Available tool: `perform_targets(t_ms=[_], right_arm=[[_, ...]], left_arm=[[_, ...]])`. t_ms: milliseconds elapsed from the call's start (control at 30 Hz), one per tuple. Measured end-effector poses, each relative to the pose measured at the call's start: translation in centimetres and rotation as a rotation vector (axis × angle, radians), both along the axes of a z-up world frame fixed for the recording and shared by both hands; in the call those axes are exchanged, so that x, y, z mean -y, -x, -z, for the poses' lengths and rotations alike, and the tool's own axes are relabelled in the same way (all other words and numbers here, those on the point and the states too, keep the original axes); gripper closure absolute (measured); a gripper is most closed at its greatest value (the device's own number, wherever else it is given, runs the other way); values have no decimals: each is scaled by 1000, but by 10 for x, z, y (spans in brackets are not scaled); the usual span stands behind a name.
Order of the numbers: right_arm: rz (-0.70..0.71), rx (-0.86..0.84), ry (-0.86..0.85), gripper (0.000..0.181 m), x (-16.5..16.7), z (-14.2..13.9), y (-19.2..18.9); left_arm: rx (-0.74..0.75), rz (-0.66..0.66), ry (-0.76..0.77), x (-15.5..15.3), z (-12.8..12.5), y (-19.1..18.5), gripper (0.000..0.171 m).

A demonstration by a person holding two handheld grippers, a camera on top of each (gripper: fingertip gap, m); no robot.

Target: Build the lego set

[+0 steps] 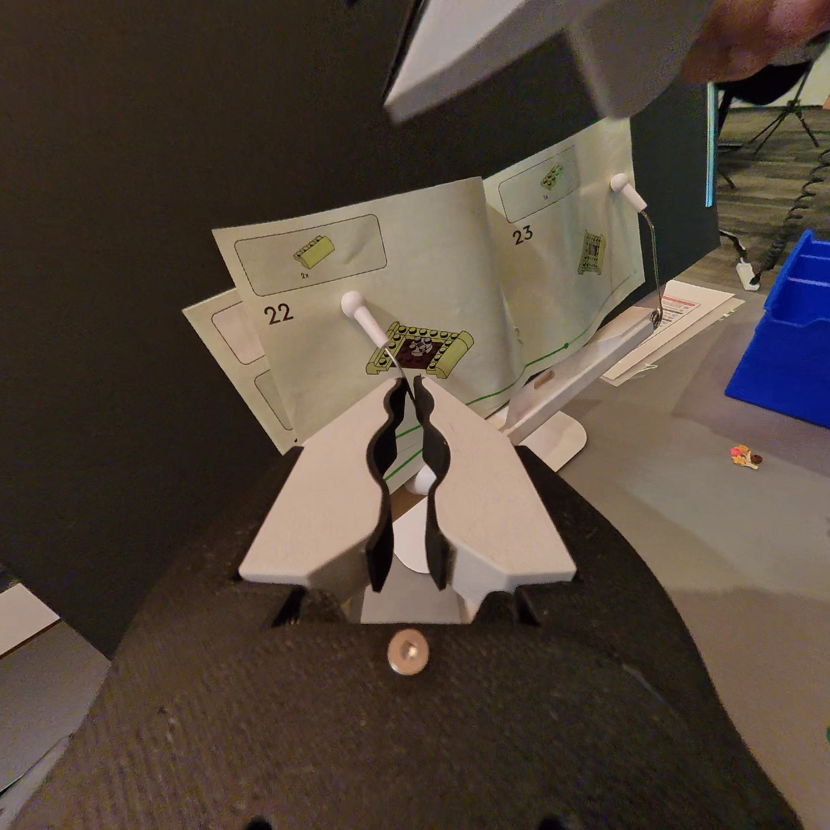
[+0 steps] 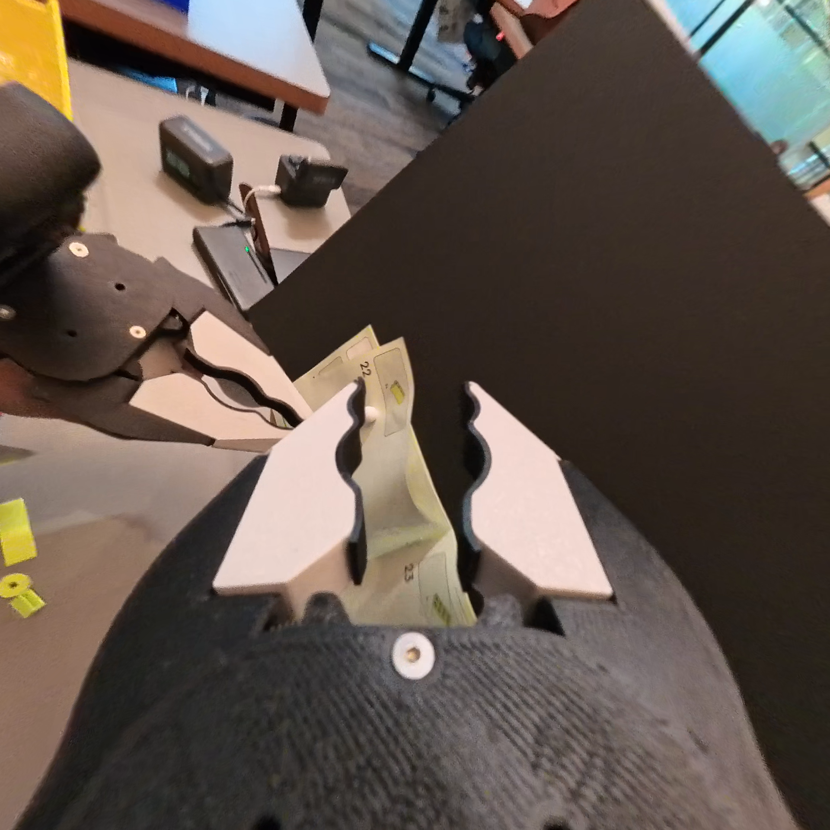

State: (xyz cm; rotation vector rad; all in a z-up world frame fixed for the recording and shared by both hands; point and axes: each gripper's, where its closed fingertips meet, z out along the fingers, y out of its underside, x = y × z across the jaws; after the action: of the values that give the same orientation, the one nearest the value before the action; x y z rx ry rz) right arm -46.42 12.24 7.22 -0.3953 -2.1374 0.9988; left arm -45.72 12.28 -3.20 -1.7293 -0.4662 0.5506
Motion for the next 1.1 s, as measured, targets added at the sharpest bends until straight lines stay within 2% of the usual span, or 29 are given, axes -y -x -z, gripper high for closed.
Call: perform_targets(t_ms=[133,267,333,433,533,600,667,733,833,933,1033,1100], right_arm=[[79,39,121,138,-25,-12,-41],[169,75,215,138,-53,-6,-120],[238,79,220,138,-69,5,-167],[351,33,299,145,-83,19,-239],[389,51,461,155,-78,56,-297],[436,143,502,150,-76,96,-322],[469,237,515,142,-71,130,-343],[477,283,503,136,-64,149,-361],[445,255,514,134,-52,148,-379],[392,253,543,134,-40,141,-390],[380,230,558,131,-33,137,-399],[363,221,577,130,-22,139,-406]], left_arm=[[5,-1,11,1,-1,-1,170],[0,1,-44,7,-17,-7,164],[27,65,-84,6,-35,-26,167],[31,162,-182,6,-87,-74,158],[-33,170,-305,12,-129,-122,170],[-14,185,-306,15,-133,-148,170],[40,224,-258,18,-122,-175,164],[87,282,-188,21,-99,-207,157],[182,392,-120,29,-59,-264,145],[287,454,3,42,-6,-315,134],[300,392,185,66,52,-343,124],[266,347,244,78,76,-358,118]])
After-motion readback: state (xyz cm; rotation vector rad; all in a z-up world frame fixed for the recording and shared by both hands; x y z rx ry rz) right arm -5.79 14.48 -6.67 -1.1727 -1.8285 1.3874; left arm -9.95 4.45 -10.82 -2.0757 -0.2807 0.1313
